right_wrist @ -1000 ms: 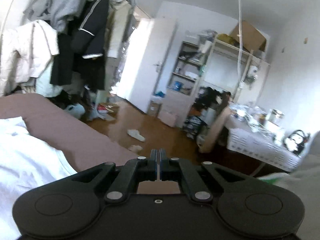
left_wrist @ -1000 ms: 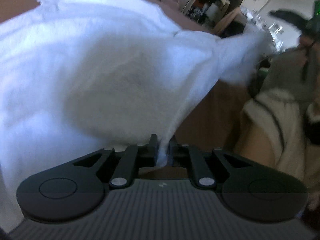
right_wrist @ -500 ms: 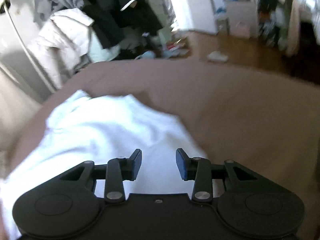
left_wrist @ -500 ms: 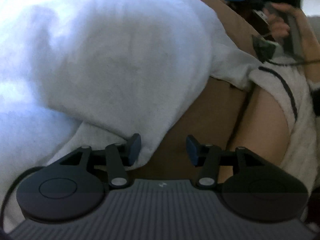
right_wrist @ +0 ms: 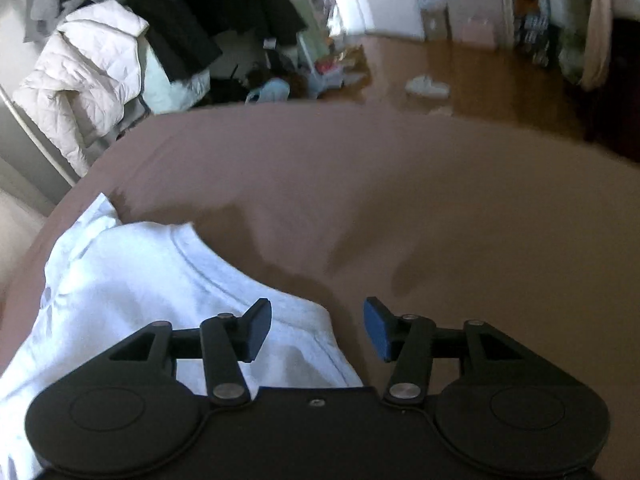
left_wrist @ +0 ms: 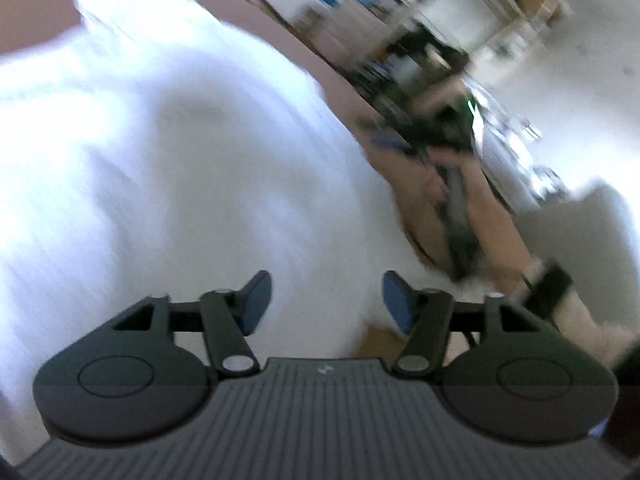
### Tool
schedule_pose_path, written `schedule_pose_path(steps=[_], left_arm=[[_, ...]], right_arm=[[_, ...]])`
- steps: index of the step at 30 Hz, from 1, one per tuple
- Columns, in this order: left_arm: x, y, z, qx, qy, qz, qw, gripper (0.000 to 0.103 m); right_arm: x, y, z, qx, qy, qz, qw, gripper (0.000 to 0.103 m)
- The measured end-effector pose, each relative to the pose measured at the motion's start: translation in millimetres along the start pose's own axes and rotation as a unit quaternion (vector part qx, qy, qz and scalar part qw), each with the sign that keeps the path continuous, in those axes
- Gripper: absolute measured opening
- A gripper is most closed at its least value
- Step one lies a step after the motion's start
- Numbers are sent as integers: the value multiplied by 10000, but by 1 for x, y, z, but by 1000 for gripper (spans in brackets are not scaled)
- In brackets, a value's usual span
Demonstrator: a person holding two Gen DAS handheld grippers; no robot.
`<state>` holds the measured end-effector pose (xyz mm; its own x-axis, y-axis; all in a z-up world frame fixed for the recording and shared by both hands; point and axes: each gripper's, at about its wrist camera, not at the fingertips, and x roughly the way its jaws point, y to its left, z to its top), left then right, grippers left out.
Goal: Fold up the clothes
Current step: 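Release the grey shirt from both grippers and lay it on the bed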
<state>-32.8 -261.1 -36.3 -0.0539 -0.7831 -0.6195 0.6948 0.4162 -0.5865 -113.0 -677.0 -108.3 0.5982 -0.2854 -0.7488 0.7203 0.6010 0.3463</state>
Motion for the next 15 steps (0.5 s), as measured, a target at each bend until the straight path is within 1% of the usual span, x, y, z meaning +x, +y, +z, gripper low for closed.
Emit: schedule_pose_path(steps=[2,3,4,5,6,7,8,9,11,12,13,14,15], left_arm=[[5,23,37,-74,-222,615,9978,68],[10,42,56,-361,-297,851,9953,71],[15,61,75,-675,-367,1074,9912,73],[20,89,95,-1213,-441,1086,9857,73],[26,119,116,-1774,-516,1069,9770,71],[30,141,132,-2149,-665,984,9694,70],[35,163,147,-2499,-822,890,9607,70],[39,177,164,-2683,-996,1050,9524,70],[50,184,199,-2326,-1123,1585,9530,70],[61,182,216,-1925,-1027,1850,9582,73],[73,180,233,-1495,-910,2109,9617,73],[88,175,244,-1140,-771,2303,9633,73],[100,176,253,-1059,-701,2439,9614,73]], right_arm=[[13,-5,-1,246,58,-21,9997,57],[16,-10,-5,464,46,76,9989,57],[20,-20,-10,832,-9,364,9959,59],[23,-31,-15,1216,-46,651,9904,59],[29,-43,-20,1675,-7,941,9814,59],[33,-55,-24,2080,31,1209,9706,59],[34,-61,-25,2237,74,1388,9647,59],[33,-63,-24,2247,183,1507,9625,59],[29,-56,-22,1816,488,1526,9702,59],[26,-52,-21,1598,639,1533,9731,60],[25,-48,-20,1383,768,1533,9754,62],[27,-43,-22,1186,788,1500,9784,63],[30,-39,-24,1015,800,1476,9806,63]])
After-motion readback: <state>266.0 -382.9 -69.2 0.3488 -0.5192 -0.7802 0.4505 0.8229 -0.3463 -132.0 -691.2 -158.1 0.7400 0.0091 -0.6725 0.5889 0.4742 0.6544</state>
